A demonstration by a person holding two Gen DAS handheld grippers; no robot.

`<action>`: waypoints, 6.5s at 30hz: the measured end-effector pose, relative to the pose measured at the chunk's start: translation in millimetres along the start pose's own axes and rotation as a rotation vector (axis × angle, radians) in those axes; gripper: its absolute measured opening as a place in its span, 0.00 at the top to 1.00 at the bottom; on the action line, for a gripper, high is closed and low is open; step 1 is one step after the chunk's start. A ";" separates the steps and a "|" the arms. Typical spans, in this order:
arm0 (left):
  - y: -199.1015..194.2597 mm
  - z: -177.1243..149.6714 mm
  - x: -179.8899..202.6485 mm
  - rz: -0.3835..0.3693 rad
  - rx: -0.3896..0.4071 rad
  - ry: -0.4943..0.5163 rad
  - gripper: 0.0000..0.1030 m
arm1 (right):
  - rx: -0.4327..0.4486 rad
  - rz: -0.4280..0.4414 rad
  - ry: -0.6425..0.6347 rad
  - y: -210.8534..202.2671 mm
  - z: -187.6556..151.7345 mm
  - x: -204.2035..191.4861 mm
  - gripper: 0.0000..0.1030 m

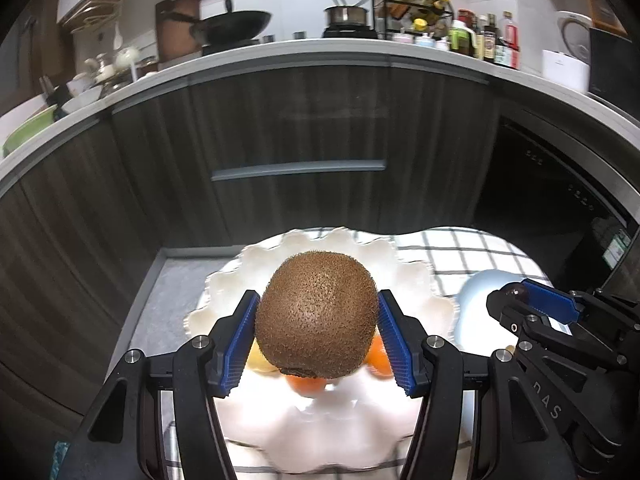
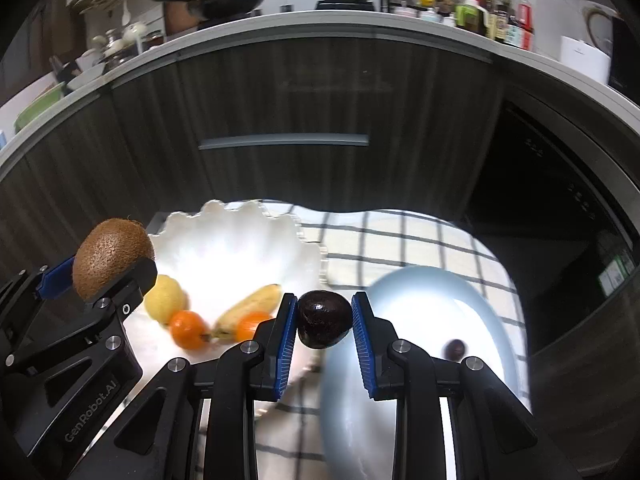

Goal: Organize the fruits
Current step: 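Carry the kiwi and plum over the white bowl with both grippers, then open both grippers to drop the kiwi and plum into the bowl, then move both tools back over the plate toward the small brown fruits, then close the left gripper on a small brown round fruit, then close the right gripper on another small brown fruit while the left holds its fruit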

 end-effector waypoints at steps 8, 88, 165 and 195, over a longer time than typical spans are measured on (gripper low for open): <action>7.0 -17.2 -38.4 0.032 -0.027 -0.037 0.44 | -0.027 0.026 -0.053 15.1 -4.9 -40.5 0.72; 29.7 -29.2 112.6 -0.097 -0.082 0.067 0.00 | -0.060 -0.293 0.132 -5.8 -53.8 146.9 0.20; 130.8 -99.9 216.6 -0.211 -0.308 0.189 0.78 | -0.150 -0.231 0.191 74.4 -101.6 210.3 0.20; 119.4 -100.9 162.9 -0.153 -0.282 0.116 0.78 | -0.227 -0.075 0.089 104.9 -98.6 135.5 0.55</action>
Point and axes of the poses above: each gripper's, at about its wrist camera, not at the fingertips, and y roughly the way its jaws point, x to its right, z to its top, the point moved 4 cm from there along y, roughly the way its jaws point, and after that the axes turned 13 degrees about -z, right-handed, at the moved point
